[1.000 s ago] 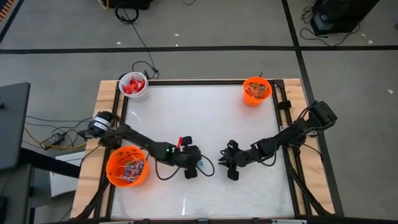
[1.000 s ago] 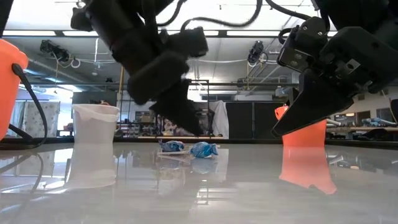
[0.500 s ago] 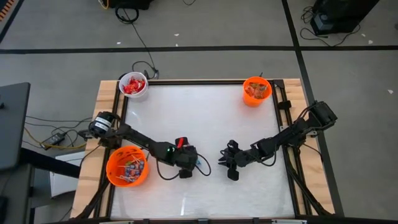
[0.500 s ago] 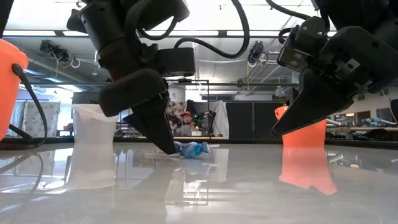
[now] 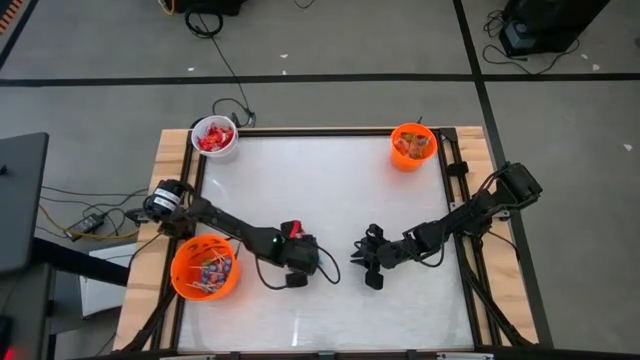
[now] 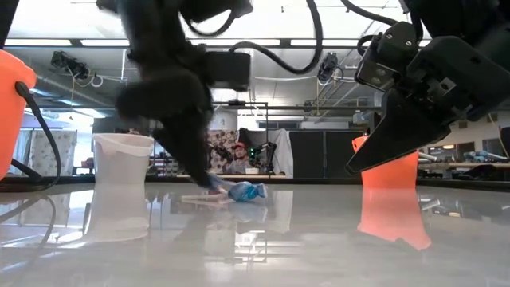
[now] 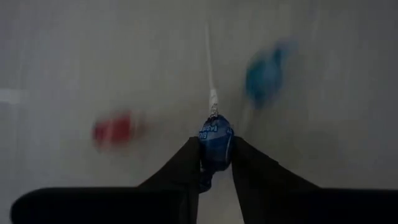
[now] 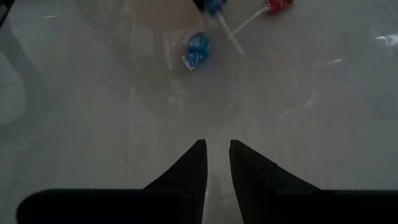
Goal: Sort candy by brand, put in halloween buckets
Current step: Put the top blue lollipop into the bottom orange bucket
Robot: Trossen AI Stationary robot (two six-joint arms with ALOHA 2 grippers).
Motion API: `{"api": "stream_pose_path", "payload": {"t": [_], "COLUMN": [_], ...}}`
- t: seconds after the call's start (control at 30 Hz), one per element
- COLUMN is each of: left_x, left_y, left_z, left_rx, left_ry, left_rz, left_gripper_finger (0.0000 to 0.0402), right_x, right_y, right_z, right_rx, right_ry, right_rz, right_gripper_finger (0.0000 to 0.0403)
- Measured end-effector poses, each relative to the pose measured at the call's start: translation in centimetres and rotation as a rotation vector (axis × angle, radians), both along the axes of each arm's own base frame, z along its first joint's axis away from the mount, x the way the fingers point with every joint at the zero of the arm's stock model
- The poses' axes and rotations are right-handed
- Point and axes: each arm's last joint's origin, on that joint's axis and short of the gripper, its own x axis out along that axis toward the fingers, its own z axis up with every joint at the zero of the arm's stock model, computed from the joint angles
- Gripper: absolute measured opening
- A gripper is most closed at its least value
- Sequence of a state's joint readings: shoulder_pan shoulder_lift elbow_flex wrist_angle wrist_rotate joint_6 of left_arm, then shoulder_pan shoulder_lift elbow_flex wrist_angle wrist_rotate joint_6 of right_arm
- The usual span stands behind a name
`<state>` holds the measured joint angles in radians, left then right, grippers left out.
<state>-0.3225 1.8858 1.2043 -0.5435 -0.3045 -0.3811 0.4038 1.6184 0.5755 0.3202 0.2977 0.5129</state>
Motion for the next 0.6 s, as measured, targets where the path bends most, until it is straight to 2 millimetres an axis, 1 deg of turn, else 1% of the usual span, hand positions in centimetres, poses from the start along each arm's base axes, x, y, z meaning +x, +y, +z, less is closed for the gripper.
{"api": "stream_pose_path", "payload": {"t": [0.1,0.23,0.33,0.4,0.5,0.6], "left_x": [-0.6,-1.7,-2.5,-3.2,-3.7,-4.5], "left_y": [0.0,-0.4,-1.0,-1.6,-2.7,-3.3], "left_z": [2.7,7.4,11.0,12.9,14.5,15.2], "left_rx": [-0.026,-0.013,0.010,0.028,-0.006,-0.007], "left_ry": [0.195,0.378,0.442,0.472,0.390,0.374], "left_rz": [0.009,0.074,0.067,0.061,0.062,0.082], "left_gripper_finger": [0.0086,0.0085,0.0085,0.0087,0.0089,0.0089], "right_x": [0.0,0.0,0.1,0.1,0.1,0.0], "right_y": [0.0,-0.1,-0.2,-0.2,-0.2,-0.1], "right_z": [0.0,0.0,0.0,0.0,0.1,0.0], "right_rx": [-0.001,-0.030,-0.033,-0.033,-0.032,-0.033], "right_ry": [0.000,-0.011,-0.013,-0.013,-0.015,-0.011], "right_rz": [-0.001,-0.022,-0.026,-0.026,-0.027,-0.022], "right_gripper_finger": [0.0083,0.0083,0.0083,0.0083,0.0083,0.0083]}}
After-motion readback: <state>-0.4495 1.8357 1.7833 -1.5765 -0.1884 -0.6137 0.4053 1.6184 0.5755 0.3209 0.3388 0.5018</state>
